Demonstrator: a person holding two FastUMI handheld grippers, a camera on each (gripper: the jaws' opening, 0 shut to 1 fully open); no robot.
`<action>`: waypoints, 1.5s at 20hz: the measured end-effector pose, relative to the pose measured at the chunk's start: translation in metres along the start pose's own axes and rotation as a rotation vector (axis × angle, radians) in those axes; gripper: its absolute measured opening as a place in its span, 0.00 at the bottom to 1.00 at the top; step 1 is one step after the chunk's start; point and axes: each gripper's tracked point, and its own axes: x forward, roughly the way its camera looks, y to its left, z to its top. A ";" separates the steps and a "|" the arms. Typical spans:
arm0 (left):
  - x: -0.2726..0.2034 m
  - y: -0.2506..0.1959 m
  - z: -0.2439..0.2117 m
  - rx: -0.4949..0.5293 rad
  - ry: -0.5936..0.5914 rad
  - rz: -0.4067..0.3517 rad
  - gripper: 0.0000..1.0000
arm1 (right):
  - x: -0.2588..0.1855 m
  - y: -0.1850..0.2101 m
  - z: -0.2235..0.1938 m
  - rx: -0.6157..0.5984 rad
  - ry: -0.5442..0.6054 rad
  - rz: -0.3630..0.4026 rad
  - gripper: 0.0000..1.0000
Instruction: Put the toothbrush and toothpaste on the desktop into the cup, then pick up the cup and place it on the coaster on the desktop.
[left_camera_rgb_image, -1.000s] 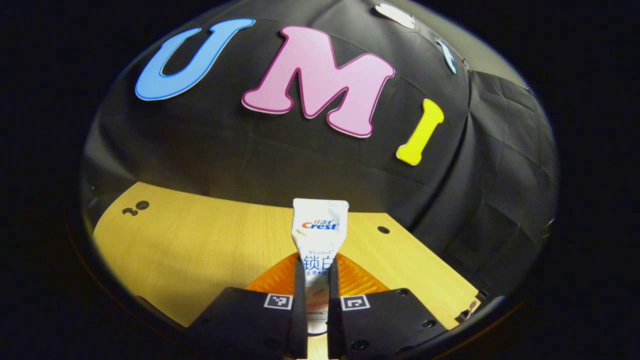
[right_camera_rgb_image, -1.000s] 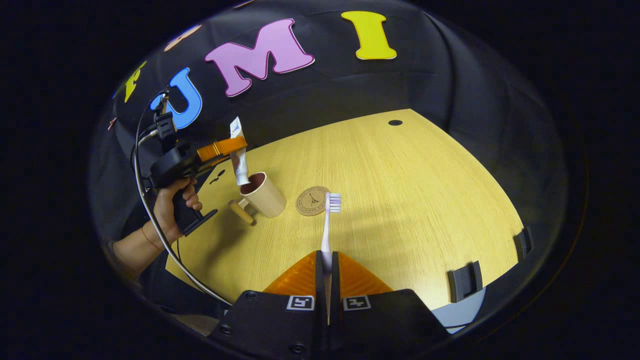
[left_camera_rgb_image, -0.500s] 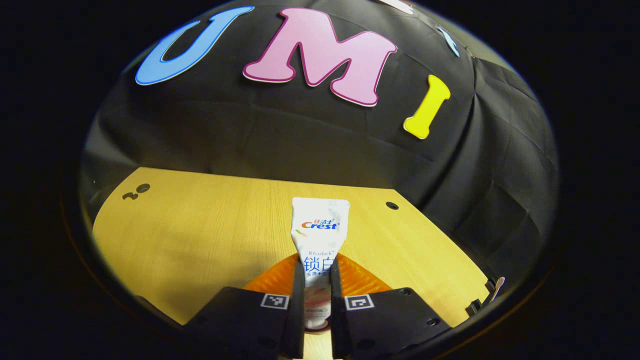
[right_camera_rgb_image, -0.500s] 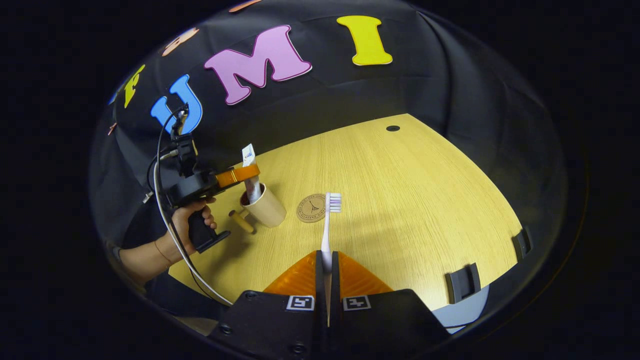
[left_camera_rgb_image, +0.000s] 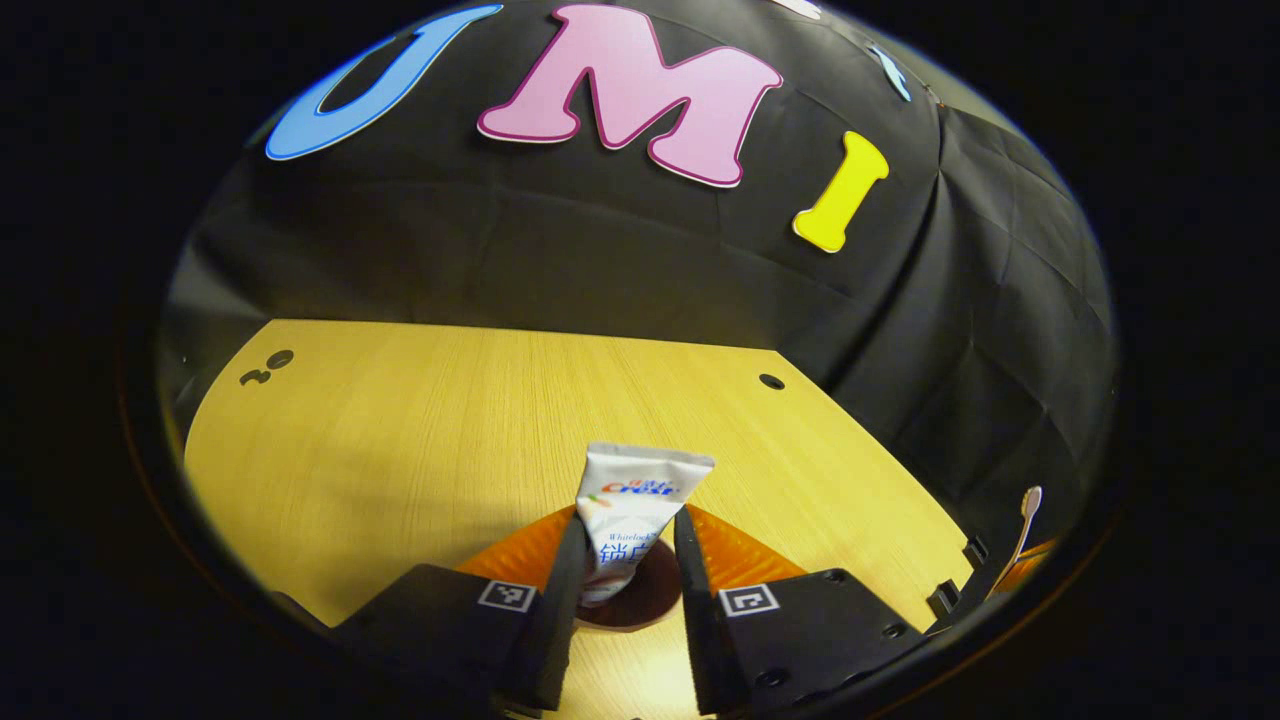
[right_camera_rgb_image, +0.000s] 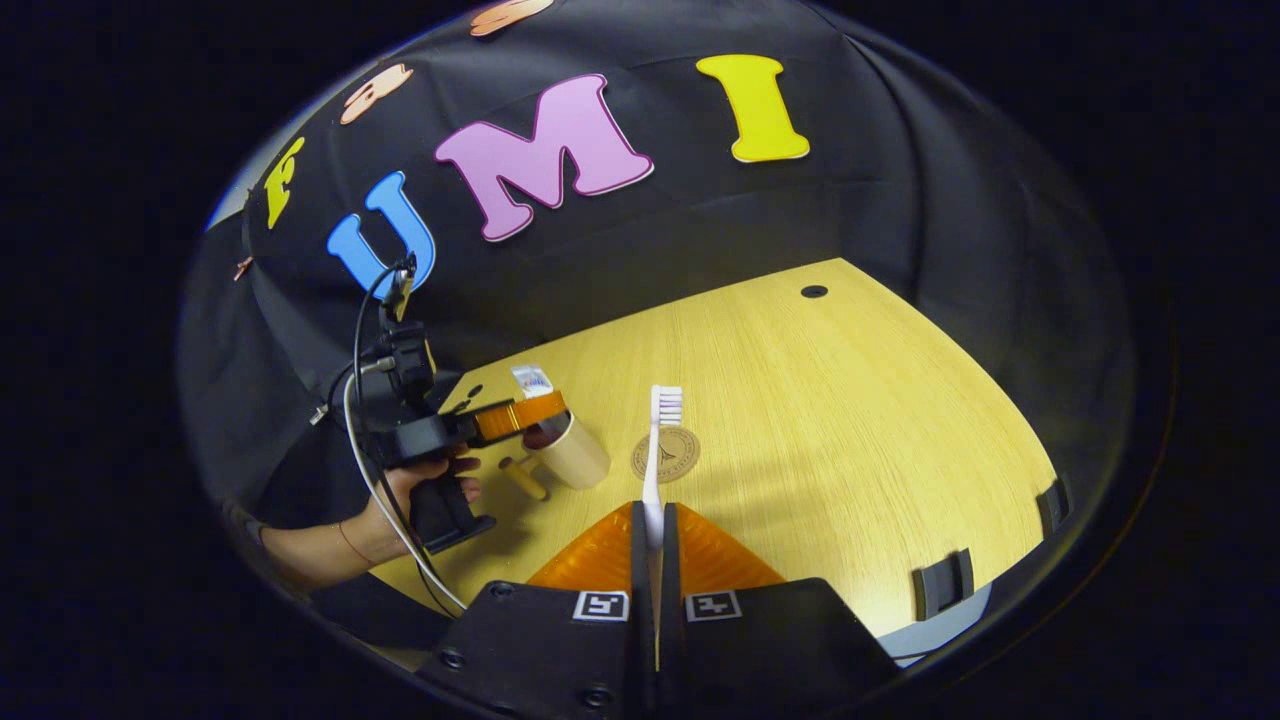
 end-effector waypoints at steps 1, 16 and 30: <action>-0.005 0.001 0.003 -0.003 -0.011 0.000 0.64 | 0.002 0.007 0.006 -0.002 -0.012 0.015 0.06; -0.137 0.027 0.002 0.097 -0.049 0.046 0.77 | 0.075 0.129 0.091 -0.011 -0.198 0.264 0.06; -0.207 0.051 -0.052 0.041 0.021 0.093 0.77 | 0.197 0.105 0.082 0.175 -0.307 0.124 0.06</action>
